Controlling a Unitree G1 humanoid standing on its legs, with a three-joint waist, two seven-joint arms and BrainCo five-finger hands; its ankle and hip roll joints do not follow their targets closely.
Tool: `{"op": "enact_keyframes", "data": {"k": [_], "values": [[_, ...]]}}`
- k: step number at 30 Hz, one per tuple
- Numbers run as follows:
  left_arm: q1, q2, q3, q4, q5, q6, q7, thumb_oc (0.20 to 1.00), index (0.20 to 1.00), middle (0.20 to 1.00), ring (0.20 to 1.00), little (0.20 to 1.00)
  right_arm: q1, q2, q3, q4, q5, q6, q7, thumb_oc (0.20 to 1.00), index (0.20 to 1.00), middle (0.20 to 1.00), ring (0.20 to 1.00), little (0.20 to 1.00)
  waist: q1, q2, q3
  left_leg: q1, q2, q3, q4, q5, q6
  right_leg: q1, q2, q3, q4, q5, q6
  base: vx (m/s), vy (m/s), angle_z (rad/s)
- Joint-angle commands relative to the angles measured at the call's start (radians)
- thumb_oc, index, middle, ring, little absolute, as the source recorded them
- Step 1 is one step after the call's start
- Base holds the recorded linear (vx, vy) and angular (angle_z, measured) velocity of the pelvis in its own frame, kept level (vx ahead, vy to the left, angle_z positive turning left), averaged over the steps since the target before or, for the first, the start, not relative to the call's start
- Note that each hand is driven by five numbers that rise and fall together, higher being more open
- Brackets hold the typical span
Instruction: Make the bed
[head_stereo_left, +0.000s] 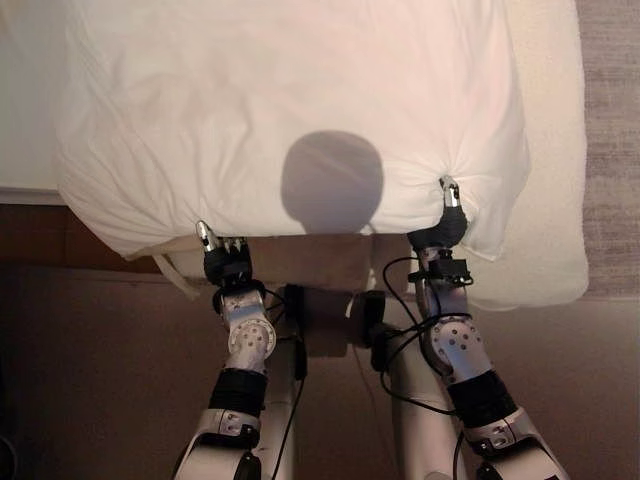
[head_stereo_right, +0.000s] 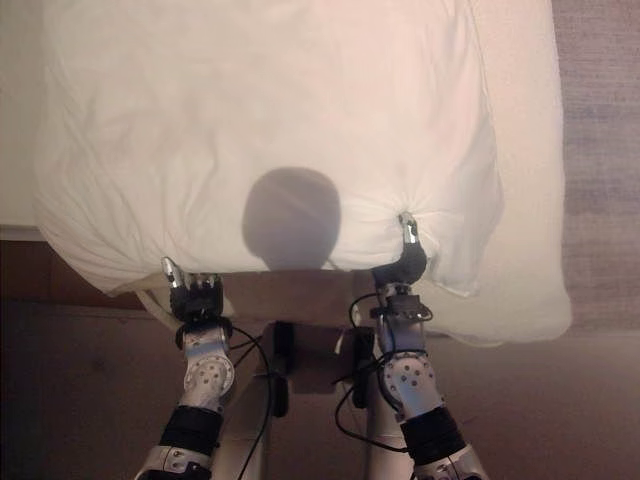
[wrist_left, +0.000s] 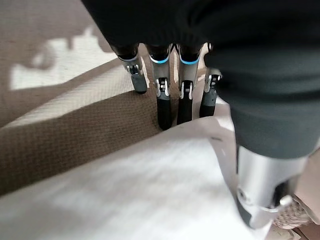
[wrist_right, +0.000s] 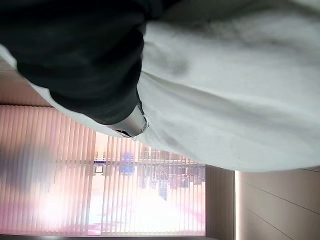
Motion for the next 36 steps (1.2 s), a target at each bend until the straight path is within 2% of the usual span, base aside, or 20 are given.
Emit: {"op": "enact_keyframes", "data": {"k": [1, 8, 15, 20, 36], "values": [[-0.033, 0.012, 0.016, 0.065, -0.015, -0.012, -0.068, 1.0, 1.0, 1.0, 1.0, 1.0, 0.059, -0.015, -0.024, -0.233, -0.018, -0.032, 0.141, 0.2, 0.2, 0.2, 0.2, 0.2, -0.048, 0.001, -0.111, -0.038, 0.026, 0.018, 0.045, -0.059, -0.013, -0.007, -0.012, 0.029, -0.125, 0.081, 0.114, 0.0, 0.0, 0.0], [-0.117, 0.032, 0.036, 0.128, -0.041, -0.021, -0.107, 1.0, 1.0, 1.0, 1.0, 1.0, 0.074, -0.028, 0.002, -0.249, -0.01, -0.012, 0.164, 0.2, 0.2, 0.2, 0.2, 0.2, -0.067, -0.012, -0.121, -0.04, 0.032, 0.023, 0.053, -0.063, -0.016, -0.012, -0.009, 0.033, -0.12, 0.081, 0.116, 0.0, -0.001, -0.01], [-0.134, 0.059, 0.046, 0.085, -0.026, -0.038, -0.129, 1.0, 1.0, 1.0, 1.0, 1.0, 0.087, -0.036, -0.004, -0.229, 0.004, -0.005, 0.169, 0.2, 0.2, 0.2, 0.2, 0.2, -0.07, -0.014, -0.125, -0.039, 0.037, 0.023, 0.058, -0.068, -0.019, -0.009, -0.005, 0.032, -0.117, 0.076, 0.116, 0.0, -0.001, -0.01], [-0.05, 0.059, 0.031, -0.057, 0.006, -0.027, -0.184, 1.0, 1.0, 1.0, 1.0, 1.0, 0.118, -0.045, -0.03, -0.227, -0.01, 0.005, 0.167, 0.2, 0.2, 0.2, 0.2, 0.2, -0.059, -0.007, -0.124, -0.039, 0.03, 0.02, 0.05, -0.063, -0.015, -0.011, -0.005, 0.031, -0.118, 0.08, 0.115, 0.0, 0.0, 0.0], [0.17, 0.055, 0.062, -0.194, 0.017, 0.025, -0.255, 1.0, 1.0, 1.0, 1.0, 1.0, 0.137, -0.051, -0.075, -0.274, -0.039, 0.005, 0.156, 0.2, 0.2, 0.2, 0.2, 0.2, -0.018, 0.002, -0.092, -0.026, 0.021, 0.009, 0.039, -0.057, -0.011, 0.011, -0.011, 0.013, -0.126, 0.077, 0.113, 0.0, 0.0, 0.0]]}}
